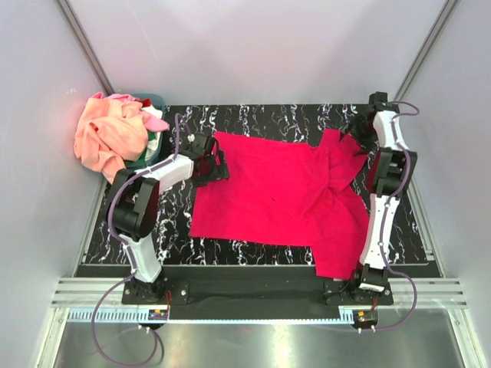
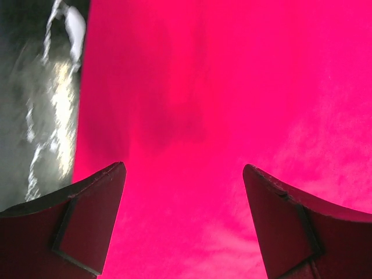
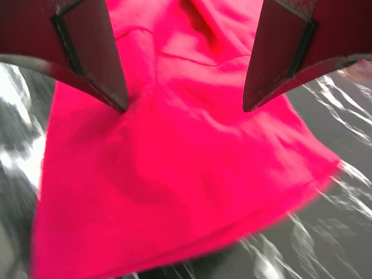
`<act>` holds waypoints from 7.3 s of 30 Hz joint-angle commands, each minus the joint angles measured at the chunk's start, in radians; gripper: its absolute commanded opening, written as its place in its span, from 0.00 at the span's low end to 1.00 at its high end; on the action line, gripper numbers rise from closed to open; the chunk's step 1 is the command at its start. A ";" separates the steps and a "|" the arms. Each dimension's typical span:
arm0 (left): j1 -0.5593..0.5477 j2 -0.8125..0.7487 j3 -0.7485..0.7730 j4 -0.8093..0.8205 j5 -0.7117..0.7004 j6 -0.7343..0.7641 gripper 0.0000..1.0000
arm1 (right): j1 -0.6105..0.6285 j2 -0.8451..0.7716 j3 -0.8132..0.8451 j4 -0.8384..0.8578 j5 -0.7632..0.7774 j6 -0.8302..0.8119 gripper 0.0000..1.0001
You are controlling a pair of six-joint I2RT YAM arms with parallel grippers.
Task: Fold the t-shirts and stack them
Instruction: Flatten the tshirt out, then fold the tshirt
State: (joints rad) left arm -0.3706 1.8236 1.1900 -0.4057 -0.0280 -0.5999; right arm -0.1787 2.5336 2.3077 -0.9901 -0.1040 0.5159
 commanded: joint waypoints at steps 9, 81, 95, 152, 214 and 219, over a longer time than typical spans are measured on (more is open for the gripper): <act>0.051 0.198 0.206 0.039 -0.007 -0.005 0.88 | 0.021 0.318 0.380 0.324 -0.193 0.136 0.84; -0.085 -0.543 -0.607 -0.048 -0.348 -0.264 0.62 | 0.140 -1.598 -1.584 0.246 -0.031 0.167 1.00; 0.030 -0.567 -0.563 -0.024 -0.284 -0.190 0.00 | 0.142 -1.412 -1.547 0.084 0.161 0.302 0.99; 0.249 -0.684 -0.579 -0.065 -0.096 -0.118 0.00 | 0.809 -1.288 -1.616 0.053 0.265 0.504 0.00; 0.306 -0.055 0.126 -0.328 -0.053 0.045 0.02 | 0.395 -0.570 -0.418 -0.176 0.335 -0.099 0.00; 0.317 0.075 0.325 -0.424 -0.056 0.075 0.34 | 0.363 -0.435 -0.292 -0.229 0.375 -0.085 0.01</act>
State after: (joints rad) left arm -0.0677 1.8385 1.3640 -0.7834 -0.0563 -0.5518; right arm 0.2134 2.0354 1.9217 -1.1687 0.2142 0.4255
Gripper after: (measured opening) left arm 0.272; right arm 0.015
